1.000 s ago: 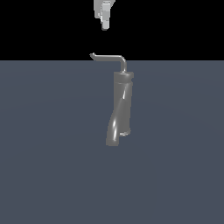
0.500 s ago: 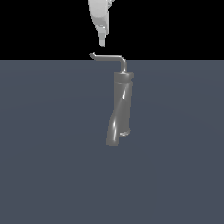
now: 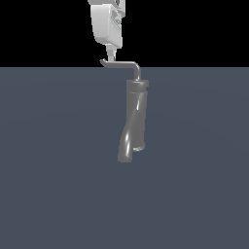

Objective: Turn on the faucet by rotating a designated handle.

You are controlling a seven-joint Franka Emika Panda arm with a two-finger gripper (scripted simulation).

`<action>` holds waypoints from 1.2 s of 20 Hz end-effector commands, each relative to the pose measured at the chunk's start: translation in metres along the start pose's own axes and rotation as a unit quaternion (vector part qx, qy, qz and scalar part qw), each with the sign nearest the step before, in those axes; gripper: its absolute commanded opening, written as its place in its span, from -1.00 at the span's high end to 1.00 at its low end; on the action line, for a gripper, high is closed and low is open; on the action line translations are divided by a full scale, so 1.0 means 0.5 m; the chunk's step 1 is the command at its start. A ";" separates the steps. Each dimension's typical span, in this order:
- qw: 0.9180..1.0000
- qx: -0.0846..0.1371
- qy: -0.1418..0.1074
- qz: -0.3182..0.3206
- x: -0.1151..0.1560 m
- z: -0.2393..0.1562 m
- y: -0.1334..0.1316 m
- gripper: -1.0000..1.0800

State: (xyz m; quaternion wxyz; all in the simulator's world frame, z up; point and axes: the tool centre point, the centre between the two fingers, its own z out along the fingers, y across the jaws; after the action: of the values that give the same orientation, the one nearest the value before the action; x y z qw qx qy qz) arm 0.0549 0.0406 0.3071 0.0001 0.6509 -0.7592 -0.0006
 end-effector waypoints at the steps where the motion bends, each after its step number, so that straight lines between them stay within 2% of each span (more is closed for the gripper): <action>1: 1.000 0.000 0.000 0.011 -0.003 0.008 -0.006 1.00; 10: 1.000 0.000 0.000 0.018 -0.006 0.014 -0.010 1.00; 24: 1.000 0.000 0.000 0.019 -0.013 0.014 0.075 1.00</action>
State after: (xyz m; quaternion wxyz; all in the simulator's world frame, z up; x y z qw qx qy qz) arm 0.0266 0.0510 0.3001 -0.0027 0.6361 -0.7716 0.0015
